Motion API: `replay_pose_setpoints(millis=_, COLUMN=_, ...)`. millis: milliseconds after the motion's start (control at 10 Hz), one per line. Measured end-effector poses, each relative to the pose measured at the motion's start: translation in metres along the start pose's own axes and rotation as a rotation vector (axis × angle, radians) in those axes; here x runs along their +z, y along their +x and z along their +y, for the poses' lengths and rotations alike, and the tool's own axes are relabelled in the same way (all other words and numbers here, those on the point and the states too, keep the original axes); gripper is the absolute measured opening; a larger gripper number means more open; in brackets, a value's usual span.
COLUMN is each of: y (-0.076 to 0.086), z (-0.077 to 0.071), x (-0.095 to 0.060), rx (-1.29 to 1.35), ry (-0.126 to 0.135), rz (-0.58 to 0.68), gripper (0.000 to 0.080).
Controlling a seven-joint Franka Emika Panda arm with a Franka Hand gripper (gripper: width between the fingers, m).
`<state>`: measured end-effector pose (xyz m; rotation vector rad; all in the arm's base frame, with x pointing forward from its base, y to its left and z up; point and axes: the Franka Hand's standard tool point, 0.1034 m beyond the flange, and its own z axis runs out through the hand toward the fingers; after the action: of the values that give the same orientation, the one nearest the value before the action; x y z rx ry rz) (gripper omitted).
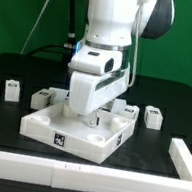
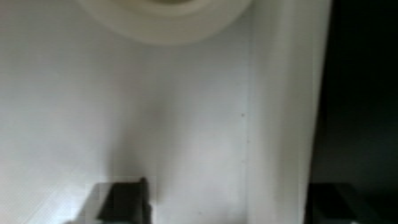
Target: Assemble one leg
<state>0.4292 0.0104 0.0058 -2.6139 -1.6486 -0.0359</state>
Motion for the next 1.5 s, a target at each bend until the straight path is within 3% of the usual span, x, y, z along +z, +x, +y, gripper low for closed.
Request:
replay_pose_setpoints(millis=200, y=0.0, z=0.0, x=0.0, rx=0.0, ry=0.001, rz=0.0, gripper=0.0079)
replay_pose_setpoints(millis=800, y=0.0, z=0.0, x=0.0, rx=0.0, ry=-0.002, rz=0.001, gripper=0.0057)
replay_pose_setpoints(millis=1100, y=-0.01, z=0.01, x=0.0, rx=-0.234, ry=-0.009, rz=-0.003, gripper=0.0057)
replay_pose_setpoints(millis=1300, y=0.001, z=0.016, x=0.0, rx=-0.392, ry=-0.027, rz=-0.012, gripper=0.0057)
replay_pose_setpoints(millis=1400, y=0.014, z=0.018, x=0.0, rx=-0.456, ry=-0.056, rz=-0.007, gripper=0.0057)
replay_pose_setpoints(millis=1500, y=0.018, z=0.016, x=0.0, rx=-0.453, ry=-0.06, rz=-0.005, gripper=0.0057)
